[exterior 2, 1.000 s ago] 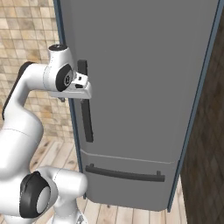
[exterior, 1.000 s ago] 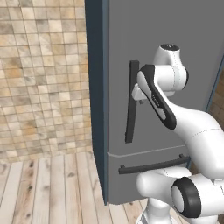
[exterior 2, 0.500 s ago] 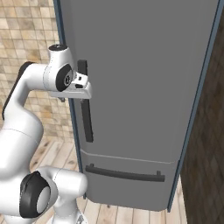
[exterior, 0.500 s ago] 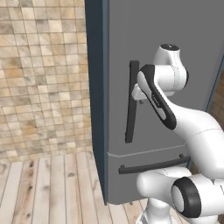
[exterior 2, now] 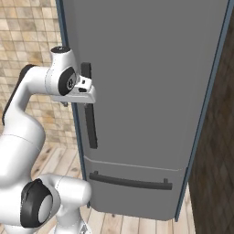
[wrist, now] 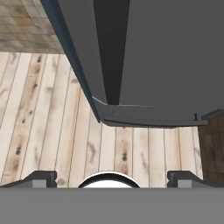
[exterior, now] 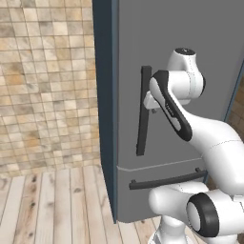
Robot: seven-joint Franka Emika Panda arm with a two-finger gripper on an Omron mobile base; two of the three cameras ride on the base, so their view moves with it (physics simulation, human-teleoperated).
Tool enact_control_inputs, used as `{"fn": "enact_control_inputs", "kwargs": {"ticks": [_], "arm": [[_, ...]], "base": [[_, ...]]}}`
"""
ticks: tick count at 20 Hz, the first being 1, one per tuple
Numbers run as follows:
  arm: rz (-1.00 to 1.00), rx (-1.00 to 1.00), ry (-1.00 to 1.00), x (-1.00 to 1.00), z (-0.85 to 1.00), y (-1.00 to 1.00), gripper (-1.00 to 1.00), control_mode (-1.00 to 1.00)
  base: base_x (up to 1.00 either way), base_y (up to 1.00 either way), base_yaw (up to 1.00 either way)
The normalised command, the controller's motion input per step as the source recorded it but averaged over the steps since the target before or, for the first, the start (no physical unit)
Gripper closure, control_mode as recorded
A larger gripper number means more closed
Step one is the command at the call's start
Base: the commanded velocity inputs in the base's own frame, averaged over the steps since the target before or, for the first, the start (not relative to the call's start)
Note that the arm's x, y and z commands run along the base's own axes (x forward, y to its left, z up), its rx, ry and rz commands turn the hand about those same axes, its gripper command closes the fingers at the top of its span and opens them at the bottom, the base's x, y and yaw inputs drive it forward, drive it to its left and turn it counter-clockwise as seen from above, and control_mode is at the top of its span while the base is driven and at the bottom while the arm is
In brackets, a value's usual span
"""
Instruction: Retrieve the sausage and cheese from the fridge and place them on the cutting board on the counter.
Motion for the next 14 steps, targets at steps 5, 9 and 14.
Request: {"fn": "enact_control_inputs", "kwargs": {"ticks": [5,9,14], "arm": [[0.0,0.0,-0.04,-0.11,-0.18,0.0,-1.0,-1.0],[-0.03,-0.08,-0.56,-0.16,-0.43,0.2,-1.0,-1.0],[-0.21,-0.03,-0.33,0.23,-0.17,0.24,-1.0,-1.0]], "base": [[0.0,0.0,0.0],[0.0,0.0,0.0],[0.0,0.0,0.0]]}}
